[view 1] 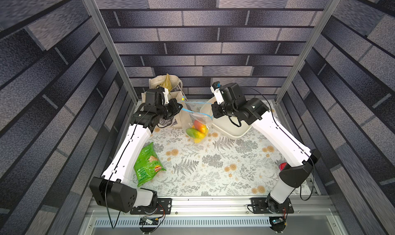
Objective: Place the mango in a zip-top bag and seal the zipper
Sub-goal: Adjust the zipper food storage bag at the center of the board.
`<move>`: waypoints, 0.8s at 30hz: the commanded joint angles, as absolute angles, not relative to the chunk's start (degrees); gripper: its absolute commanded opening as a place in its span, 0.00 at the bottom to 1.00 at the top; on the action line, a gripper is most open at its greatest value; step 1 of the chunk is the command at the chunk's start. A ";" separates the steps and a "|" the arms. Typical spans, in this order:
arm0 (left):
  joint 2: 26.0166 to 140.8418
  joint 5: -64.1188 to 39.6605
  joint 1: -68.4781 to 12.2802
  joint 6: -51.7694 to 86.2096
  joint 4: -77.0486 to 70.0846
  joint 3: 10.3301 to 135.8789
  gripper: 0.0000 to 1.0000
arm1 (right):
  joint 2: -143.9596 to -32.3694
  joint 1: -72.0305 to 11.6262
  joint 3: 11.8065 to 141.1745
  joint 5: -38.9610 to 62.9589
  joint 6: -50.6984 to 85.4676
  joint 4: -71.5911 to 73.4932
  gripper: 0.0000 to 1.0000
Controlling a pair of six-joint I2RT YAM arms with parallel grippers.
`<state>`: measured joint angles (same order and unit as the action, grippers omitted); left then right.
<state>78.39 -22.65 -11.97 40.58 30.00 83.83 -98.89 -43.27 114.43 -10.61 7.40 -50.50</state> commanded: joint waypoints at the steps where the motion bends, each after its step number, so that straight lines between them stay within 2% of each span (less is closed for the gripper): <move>1: 79.70 -21.73 -12.70 40.94 28.83 83.06 0.00 | -99.87 -41.60 109.60 -4.11 8.52 -47.91 0.18; 3: 81.19 -22.18 -13.38 40.91 28.95 83.23 0.00 | -97.59 -39.66 104.33 3.10 9.77 -42.77 0.29; 5: 82.44 -22.08 -13.87 40.82 28.81 82.93 0.00 | -93.94 -36.53 98.88 12.07 11.54 -36.32 0.61; 7: 83.13 -21.78 -13.97 40.78 28.79 82.63 0.00 | -90.05 -33.11 94.27 21.77 12.75 -30.16 0.86; 8: 83.51 -21.52 -13.93 40.78 28.66 82.53 0.00 | -88.39 -31.20 92.77 25.54 12.74 -28.15 0.93; 10: 84.01 -21.31 -13.96 40.69 28.65 82.53 0.00 | -87.15 -28.21 92.99 26.66 11.25 -29.28 0.96; 12: 84.42 -21.33 -13.91 40.56 28.31 82.32 0.00 | -88.08 -25.63 94.90 23.10 9.45 -33.16 1.00; 15: 84.81 -21.56 -14.05 40.95 27.67 82.01 0.00 | -94.03 -23.81 101.20 8.53 5.23 -41.36 1.00; 16: 84.90 -21.70 -14.03 40.99 27.43 82.00 0.00 | -97.86 -23.73 104.30 3.26 1.99 -44.08 1.00; 19: 84.68 -21.43 -14.06 40.78 27.54 82.17 0.00 | -110.50 -22.46 115.64 -3.94 -8.01 -51.60 1.00; 24: 83.94 -20.27 -13.99 40.24 28.65 82.46 0.00 | -133.17 -19.05 141.73 -4.66 -17.69 -65.58 1.00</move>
